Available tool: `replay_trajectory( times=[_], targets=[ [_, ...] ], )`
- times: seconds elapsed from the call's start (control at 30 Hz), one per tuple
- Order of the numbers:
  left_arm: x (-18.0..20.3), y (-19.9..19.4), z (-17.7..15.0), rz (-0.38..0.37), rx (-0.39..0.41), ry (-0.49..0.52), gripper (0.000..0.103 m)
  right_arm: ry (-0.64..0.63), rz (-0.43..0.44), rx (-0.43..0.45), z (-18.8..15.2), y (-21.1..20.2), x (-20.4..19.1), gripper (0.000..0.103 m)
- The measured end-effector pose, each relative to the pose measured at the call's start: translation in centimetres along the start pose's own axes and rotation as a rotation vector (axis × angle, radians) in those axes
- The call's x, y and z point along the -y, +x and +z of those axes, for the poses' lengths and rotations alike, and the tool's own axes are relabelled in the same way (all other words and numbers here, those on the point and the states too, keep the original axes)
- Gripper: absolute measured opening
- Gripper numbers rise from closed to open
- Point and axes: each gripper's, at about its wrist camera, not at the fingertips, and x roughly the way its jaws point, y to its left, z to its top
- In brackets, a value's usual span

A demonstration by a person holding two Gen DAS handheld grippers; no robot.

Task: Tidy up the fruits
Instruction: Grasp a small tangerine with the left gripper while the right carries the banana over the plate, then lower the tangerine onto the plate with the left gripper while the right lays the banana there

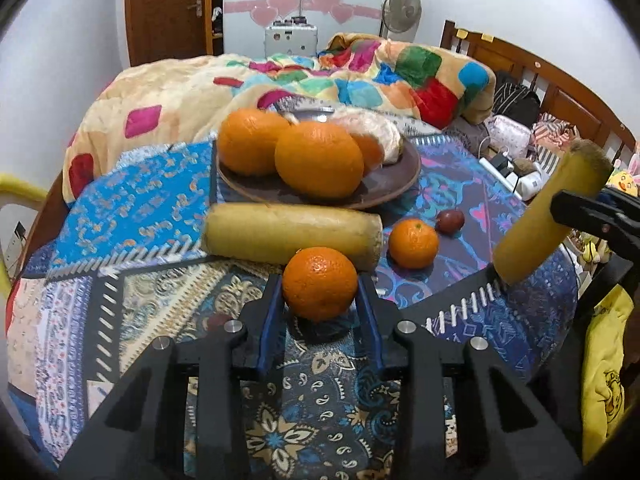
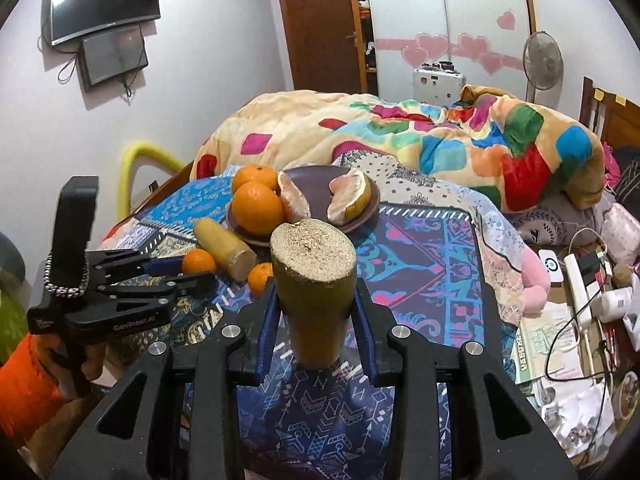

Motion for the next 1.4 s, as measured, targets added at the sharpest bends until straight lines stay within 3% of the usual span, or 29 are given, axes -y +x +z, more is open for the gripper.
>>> replay_trajectory(
  times=[0.3, 0.5, 0.8, 1.13, 1.4],
  targets=[
    [-1.2, -3.5, 3.3, 0.023, 0.112, 0.008, 0.036, -0.010, -0.008, 0.056, 2.2, -0.5, 0.1, 0.032],
    [-1.7, -3.3, 5.5, 0.039, 0.142, 0.021, 0.036, -0.041, -0.026, 0.072, 4.0, 0.0, 0.0, 0.032],
    [-1.8, -0.5, 7.9, 0.051, 0.131, 0.049, 0.036, -0.073, -0.035, 0.065, 6.4, 2.6, 0.3, 0.032],
    [-2.1, 2.6, 10.1, 0.049, 0.097, 0.081, 0.036, -0.099, -0.007, -0.036, 7.9, 7.9, 0.5, 0.032],
    [-1.8, 4.4, 10.7, 0.045, 0.078, 0.104, 0.036, -0.093, -0.004, -0.052, 9.2, 10.8, 0.4, 0.032]
  ],
)
